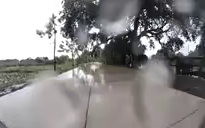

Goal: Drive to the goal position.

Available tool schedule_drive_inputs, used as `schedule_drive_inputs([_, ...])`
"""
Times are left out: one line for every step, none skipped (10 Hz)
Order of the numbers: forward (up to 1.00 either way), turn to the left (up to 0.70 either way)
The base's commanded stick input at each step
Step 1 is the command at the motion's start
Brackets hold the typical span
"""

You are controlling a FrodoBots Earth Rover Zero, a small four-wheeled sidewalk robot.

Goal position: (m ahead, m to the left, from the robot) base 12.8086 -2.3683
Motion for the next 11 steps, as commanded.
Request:
schedule_drive_inputs([0.85, 0.00])
schedule_drive_inputs([0.85, 0.00])
schedule_drive_inputs([0.85, 0.00])
schedule_drive_inputs([0.85, 0.00])
schedule_drive_inputs([0.85, 0.00])
schedule_drive_inputs([0.85, 0.00])
schedule_drive_inputs([0.85, 0.00])
schedule_drive_inputs([0.85, 0.00])
schedule_drive_inputs([0.85, 0.00])
schedule_drive_inputs([0.85, 0.00])
schedule_drive_inputs([0.85, 0.00])
